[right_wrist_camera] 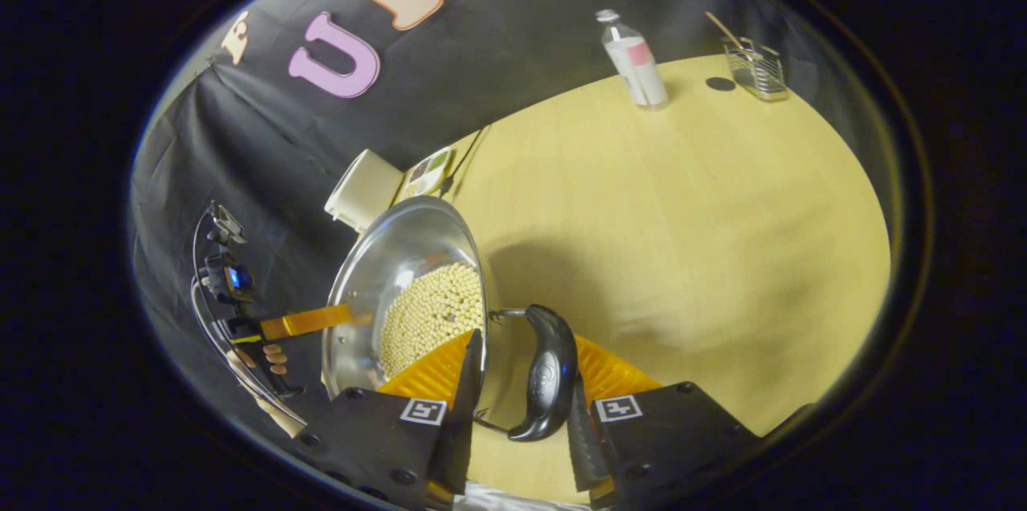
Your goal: First push the handle of the pot to place it horizontally, then grasp the pot with both hands and set it on the induction cooktop.
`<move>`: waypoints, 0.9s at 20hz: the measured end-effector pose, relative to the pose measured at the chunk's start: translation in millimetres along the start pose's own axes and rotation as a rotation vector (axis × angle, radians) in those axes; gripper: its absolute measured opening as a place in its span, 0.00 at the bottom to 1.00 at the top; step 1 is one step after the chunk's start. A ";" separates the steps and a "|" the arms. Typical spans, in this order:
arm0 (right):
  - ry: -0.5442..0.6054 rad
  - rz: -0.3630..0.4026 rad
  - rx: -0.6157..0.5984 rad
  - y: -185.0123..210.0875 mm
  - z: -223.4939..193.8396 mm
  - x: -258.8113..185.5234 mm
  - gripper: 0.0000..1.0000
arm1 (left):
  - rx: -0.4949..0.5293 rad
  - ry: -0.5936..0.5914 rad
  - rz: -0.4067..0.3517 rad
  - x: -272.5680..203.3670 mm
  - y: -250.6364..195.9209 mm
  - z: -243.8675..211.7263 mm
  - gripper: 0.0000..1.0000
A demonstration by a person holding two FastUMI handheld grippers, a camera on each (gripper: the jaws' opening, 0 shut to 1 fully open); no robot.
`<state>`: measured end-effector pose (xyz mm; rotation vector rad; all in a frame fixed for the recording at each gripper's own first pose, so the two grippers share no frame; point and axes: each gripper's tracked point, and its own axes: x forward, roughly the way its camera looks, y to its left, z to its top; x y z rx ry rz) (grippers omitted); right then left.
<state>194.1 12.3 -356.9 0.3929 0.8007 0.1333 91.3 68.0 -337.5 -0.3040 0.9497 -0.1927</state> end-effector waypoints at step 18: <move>0.030 0.183 -0.035 143.1 -23.3 110.4 0.53 | 0.057 -0.104 0.146 -40.3 159.6 49.2 0.51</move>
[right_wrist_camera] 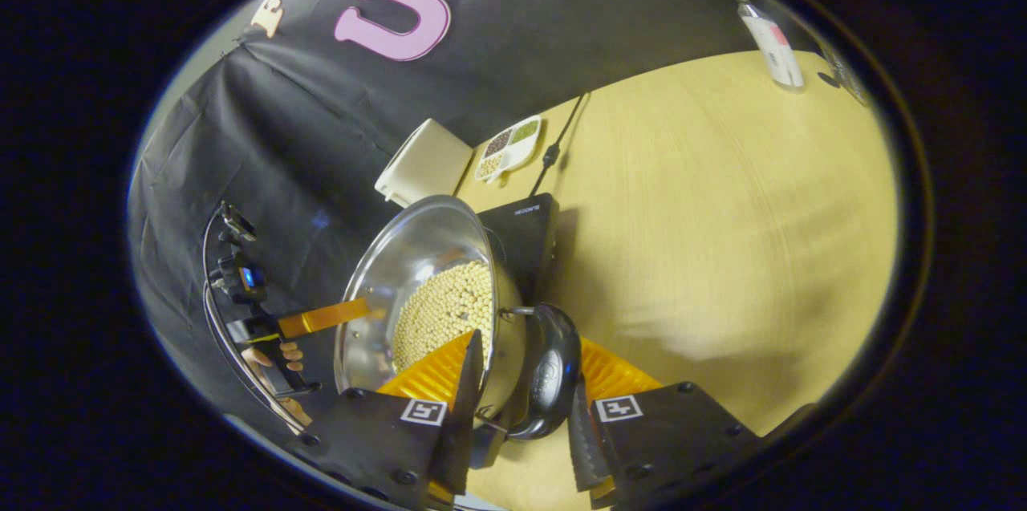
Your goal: First push the handle of the pot to place it horizontally, then grasp the pot with both hands and set it on the induction cooktop.
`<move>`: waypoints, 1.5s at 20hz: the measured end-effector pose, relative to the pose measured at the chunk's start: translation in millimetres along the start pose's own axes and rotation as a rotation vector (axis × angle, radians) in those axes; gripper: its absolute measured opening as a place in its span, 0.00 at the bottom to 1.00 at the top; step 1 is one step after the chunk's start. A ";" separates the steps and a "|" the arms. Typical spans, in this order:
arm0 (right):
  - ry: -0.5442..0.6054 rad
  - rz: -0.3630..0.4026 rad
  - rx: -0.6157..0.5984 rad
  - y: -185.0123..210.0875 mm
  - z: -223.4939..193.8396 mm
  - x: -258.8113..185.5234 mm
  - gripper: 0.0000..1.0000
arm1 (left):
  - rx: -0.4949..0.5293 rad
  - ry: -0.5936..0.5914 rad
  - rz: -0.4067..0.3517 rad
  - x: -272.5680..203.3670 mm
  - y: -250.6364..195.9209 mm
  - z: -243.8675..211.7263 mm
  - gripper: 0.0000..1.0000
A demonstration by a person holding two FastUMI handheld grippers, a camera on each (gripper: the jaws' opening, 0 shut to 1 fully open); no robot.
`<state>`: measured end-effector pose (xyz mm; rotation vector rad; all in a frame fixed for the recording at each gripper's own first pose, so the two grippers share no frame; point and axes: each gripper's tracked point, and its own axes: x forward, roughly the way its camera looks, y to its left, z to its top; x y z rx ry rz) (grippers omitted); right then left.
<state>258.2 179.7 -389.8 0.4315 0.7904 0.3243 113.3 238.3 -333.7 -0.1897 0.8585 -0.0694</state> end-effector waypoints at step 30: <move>-0.173 0.051 -0.126 0.3 45.0 -4.4 0.92 | -0.142 -0.270 0.082 -6.6 55.8 22.9 1.00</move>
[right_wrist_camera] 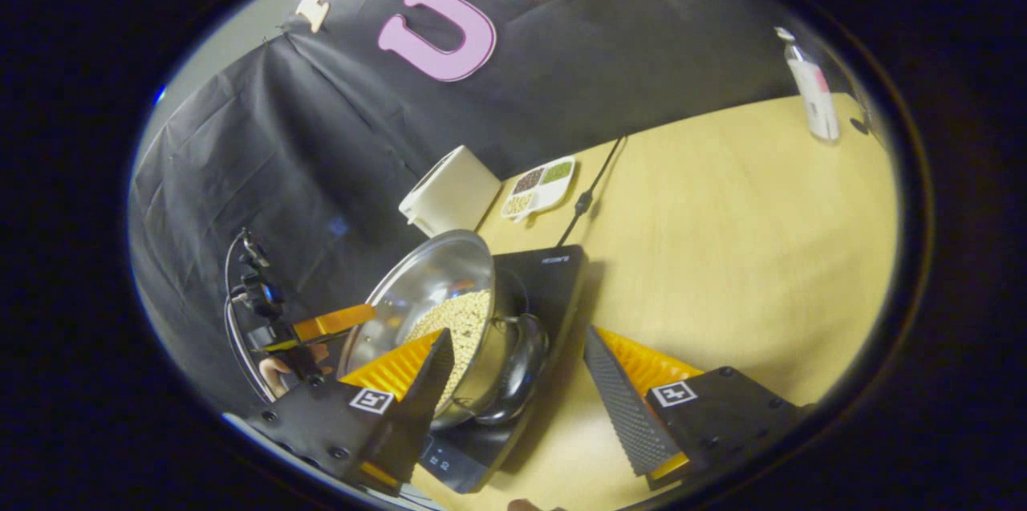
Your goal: First push the handle of the pot to place it horizontally, then grasp the pot with both hands and set it on the induction cooktop.
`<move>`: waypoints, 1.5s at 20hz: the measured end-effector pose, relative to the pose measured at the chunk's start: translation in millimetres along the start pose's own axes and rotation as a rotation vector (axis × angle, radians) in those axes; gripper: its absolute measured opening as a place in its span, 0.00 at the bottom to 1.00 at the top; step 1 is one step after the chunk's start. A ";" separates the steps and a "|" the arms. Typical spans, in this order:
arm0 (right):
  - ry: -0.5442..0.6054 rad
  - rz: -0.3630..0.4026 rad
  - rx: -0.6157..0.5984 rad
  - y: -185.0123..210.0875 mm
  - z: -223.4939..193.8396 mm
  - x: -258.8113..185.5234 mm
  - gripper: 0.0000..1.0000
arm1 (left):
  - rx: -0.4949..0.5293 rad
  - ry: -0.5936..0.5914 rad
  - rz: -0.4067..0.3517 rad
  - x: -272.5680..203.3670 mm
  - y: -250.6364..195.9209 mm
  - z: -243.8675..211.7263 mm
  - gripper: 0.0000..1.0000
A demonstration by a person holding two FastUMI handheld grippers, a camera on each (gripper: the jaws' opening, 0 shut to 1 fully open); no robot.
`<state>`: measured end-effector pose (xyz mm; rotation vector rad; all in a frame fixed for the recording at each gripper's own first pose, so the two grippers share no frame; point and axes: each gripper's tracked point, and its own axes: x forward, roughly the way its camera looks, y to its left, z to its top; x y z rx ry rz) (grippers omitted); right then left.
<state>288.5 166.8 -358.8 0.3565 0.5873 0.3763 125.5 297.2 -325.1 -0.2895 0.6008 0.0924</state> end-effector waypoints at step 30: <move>-0.668 -0.273 -0.431 -30.4 178.8 -244.1 0.99 | 0.286 -0.644 -0.046 -130.9 -324.6 71.2 0.96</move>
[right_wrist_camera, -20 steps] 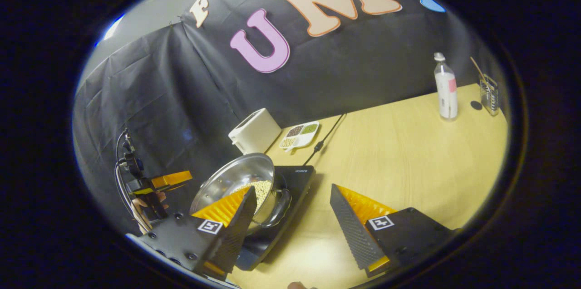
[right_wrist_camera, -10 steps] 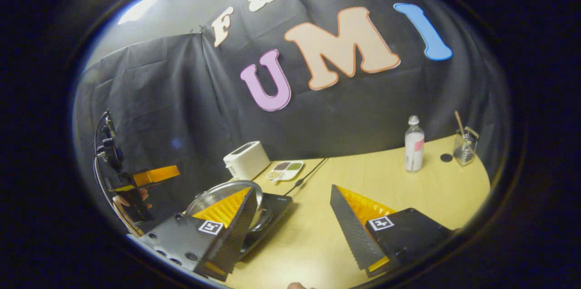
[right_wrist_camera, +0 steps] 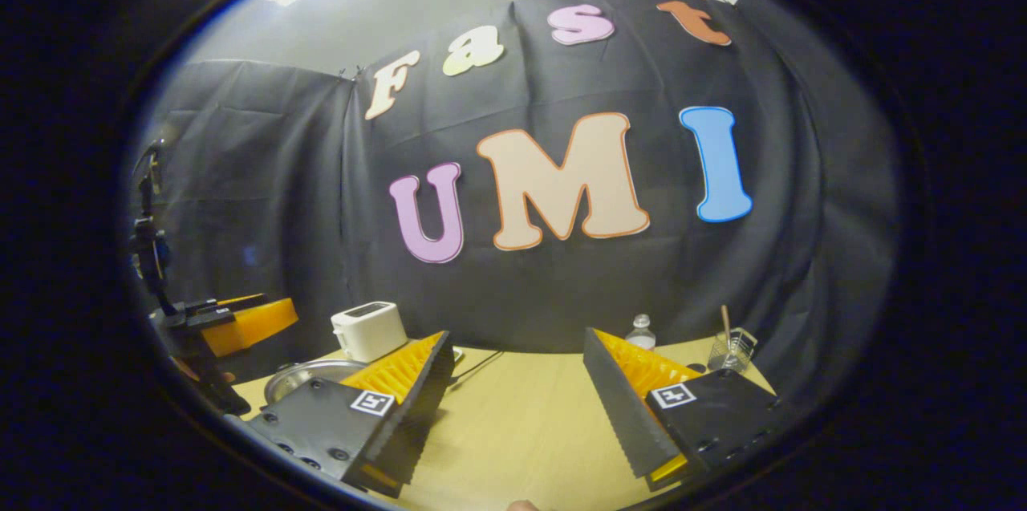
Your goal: First push the handle of the pot to place it horizontally, then grasp the pot with both hands and set it on the induction cooktop.
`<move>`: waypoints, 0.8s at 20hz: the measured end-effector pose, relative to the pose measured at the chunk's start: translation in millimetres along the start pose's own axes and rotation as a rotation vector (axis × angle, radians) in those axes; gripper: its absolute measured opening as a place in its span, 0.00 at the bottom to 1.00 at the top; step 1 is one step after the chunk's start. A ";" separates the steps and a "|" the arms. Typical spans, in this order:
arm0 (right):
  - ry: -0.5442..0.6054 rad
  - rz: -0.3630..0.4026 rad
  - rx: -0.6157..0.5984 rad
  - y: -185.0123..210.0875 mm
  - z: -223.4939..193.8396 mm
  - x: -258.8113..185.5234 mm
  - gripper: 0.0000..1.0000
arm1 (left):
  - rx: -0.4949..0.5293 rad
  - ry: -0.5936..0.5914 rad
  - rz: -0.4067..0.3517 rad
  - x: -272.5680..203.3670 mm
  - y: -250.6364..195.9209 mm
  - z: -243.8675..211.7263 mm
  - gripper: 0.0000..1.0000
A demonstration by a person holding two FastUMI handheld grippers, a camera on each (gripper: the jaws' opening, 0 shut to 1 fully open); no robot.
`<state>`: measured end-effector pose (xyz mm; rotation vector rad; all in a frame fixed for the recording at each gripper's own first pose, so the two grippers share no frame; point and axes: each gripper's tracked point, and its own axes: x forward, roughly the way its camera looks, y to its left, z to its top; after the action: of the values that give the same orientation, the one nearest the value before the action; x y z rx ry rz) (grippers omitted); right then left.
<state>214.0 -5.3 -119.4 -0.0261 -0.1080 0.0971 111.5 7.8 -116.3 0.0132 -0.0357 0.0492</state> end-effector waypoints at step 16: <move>0.062 -0.030 -0.050 0.0 -35.2 33.3 0.92 | 0.028 0.018 -0.055 26.3 -37.0 -31.0 0.96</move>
<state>250.8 -2.8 -150.9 -0.0770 -0.0488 0.0634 140.7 -27.4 -146.7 0.0414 -0.0168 -0.0050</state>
